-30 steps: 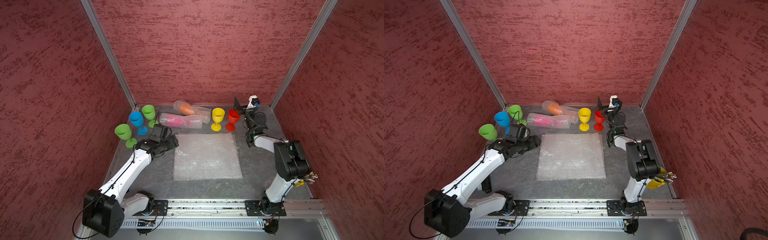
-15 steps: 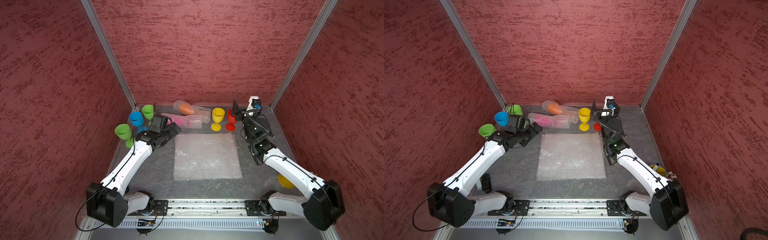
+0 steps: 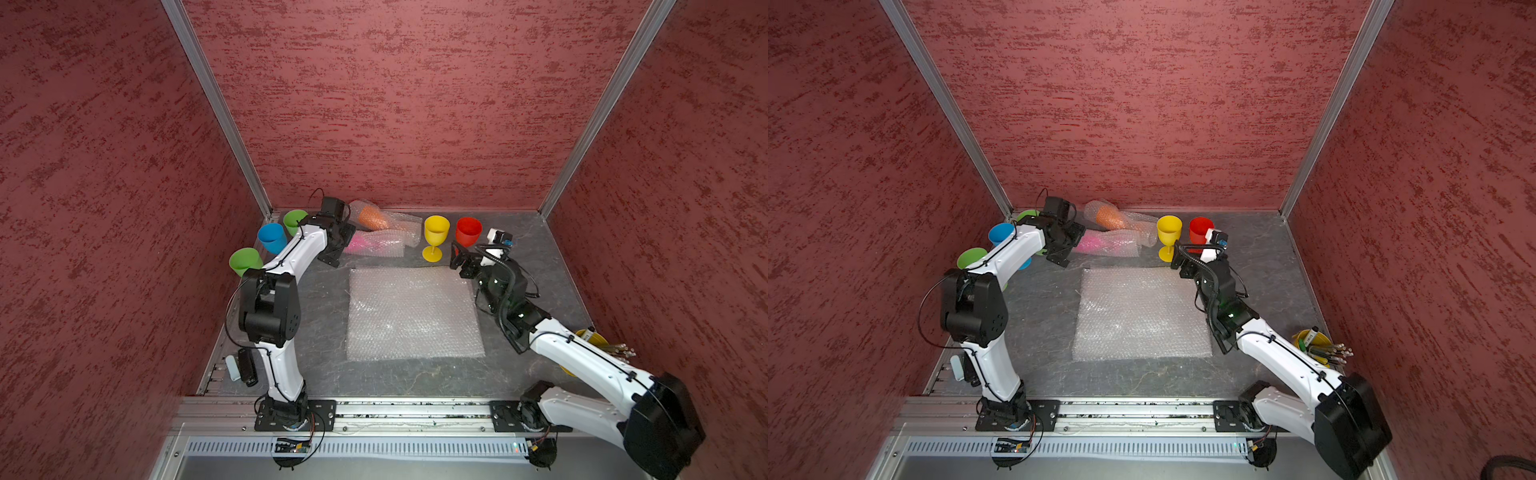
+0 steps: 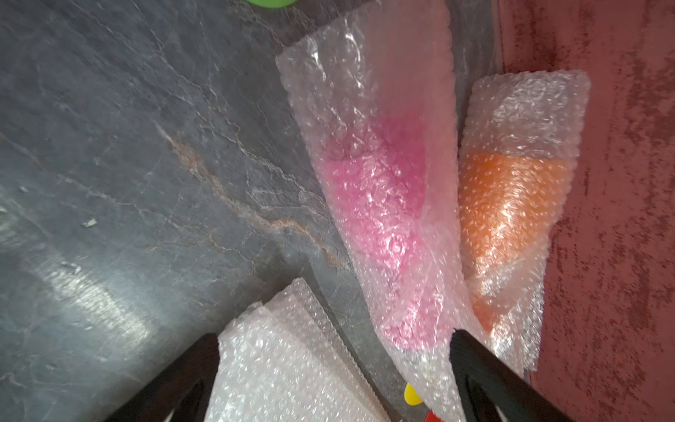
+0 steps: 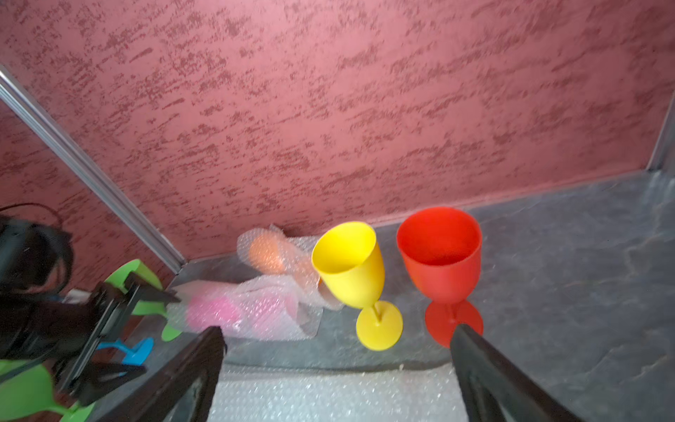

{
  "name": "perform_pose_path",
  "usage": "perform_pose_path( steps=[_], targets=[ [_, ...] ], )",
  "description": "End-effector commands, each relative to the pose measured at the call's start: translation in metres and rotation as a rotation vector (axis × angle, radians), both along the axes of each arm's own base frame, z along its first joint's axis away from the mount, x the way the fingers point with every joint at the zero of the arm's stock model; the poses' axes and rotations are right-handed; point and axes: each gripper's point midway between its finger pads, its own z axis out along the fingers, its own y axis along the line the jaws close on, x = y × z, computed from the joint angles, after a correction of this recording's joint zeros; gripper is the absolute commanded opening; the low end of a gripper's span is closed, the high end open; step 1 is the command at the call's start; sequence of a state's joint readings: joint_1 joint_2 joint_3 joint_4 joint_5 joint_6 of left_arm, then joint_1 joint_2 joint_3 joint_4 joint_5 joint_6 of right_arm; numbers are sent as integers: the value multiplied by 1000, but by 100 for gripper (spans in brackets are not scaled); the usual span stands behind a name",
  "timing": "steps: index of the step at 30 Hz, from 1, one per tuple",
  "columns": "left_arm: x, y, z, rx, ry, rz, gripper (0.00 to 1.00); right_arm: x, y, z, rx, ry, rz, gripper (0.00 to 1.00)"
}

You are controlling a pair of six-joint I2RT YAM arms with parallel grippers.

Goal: Unpack wine glasses from bubble wrap
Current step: Pick up the bubble wrap from the center of the board.

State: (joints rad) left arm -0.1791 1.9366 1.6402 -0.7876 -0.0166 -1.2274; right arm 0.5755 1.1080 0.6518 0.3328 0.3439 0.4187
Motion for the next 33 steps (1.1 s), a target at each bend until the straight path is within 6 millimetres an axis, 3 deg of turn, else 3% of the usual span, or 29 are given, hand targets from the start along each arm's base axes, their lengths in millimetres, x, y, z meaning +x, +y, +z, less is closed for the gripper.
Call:
perform_pose_path(
  steps=[1,9,14,25,33],
  targets=[
    [11,1,-5,-24,16,24,100,-16,14,-21,99,58,85,99],
    [38,12,-26,-56,11,66,100,-25,25,-37,95,53,162,99],
    [56,7,-40,-85,16,39,100,-22,32,-61,87,91,185,99],
    [70,-1,-76,-100,54,8,100,-19,39,-77,98,124,199,99],
    [68,-3,-94,-72,86,-17,99,-18,41,-82,109,136,200,99]
  ],
)
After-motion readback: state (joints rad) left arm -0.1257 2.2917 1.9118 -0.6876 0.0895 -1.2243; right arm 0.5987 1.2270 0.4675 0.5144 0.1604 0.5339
